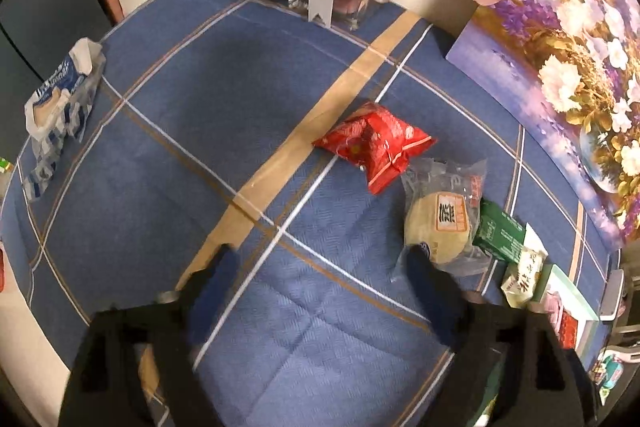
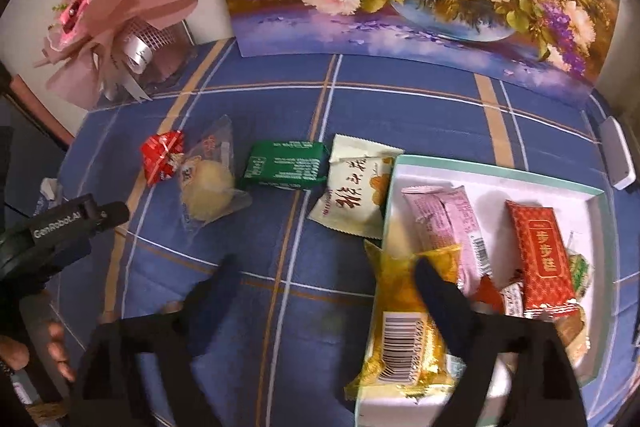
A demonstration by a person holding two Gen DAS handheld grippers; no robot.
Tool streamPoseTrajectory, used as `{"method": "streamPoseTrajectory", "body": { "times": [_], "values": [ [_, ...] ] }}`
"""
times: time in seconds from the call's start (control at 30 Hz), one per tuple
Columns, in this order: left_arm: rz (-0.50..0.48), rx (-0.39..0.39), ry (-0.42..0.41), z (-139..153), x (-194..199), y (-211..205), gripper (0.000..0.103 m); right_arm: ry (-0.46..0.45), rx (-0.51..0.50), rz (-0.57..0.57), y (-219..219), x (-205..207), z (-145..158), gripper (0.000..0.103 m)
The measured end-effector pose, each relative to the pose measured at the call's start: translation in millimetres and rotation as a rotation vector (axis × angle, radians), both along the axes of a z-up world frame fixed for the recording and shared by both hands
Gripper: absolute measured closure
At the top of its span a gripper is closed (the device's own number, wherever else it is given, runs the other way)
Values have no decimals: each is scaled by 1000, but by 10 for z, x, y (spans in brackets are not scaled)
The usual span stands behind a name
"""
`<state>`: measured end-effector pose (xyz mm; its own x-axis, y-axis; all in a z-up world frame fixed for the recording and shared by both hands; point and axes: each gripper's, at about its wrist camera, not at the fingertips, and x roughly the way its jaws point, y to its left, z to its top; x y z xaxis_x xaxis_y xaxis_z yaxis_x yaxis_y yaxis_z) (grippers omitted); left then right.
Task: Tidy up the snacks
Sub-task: 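Withdraw both grippers from the tray toward the remaining snacks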
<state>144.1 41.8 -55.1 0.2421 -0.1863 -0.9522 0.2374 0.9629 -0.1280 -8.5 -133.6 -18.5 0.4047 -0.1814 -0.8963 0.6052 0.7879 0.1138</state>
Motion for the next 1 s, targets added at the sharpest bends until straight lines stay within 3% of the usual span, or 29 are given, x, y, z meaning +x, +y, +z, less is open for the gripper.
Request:
{"method": "streamPoseTrajectory", "body": {
  "times": [0.1, 0.57, 0.8, 1.0],
  "values": [
    [17, 16, -32, 19, 30, 13, 2, -27, -4, -18, -13, -6, 21, 0],
    [34, -65, -22, -81, 153, 70, 2, -23, 2, -52, -141, 55, -53, 0],
    [-13, -130, -7, -131, 140, -177, 2, -65, 17, -98, -330, 115, -76, 0],
    [-102, -104, -38, -129, 111, -514, 2, -78, 42, -91, -434, 229, -186, 0]
  ]
}}
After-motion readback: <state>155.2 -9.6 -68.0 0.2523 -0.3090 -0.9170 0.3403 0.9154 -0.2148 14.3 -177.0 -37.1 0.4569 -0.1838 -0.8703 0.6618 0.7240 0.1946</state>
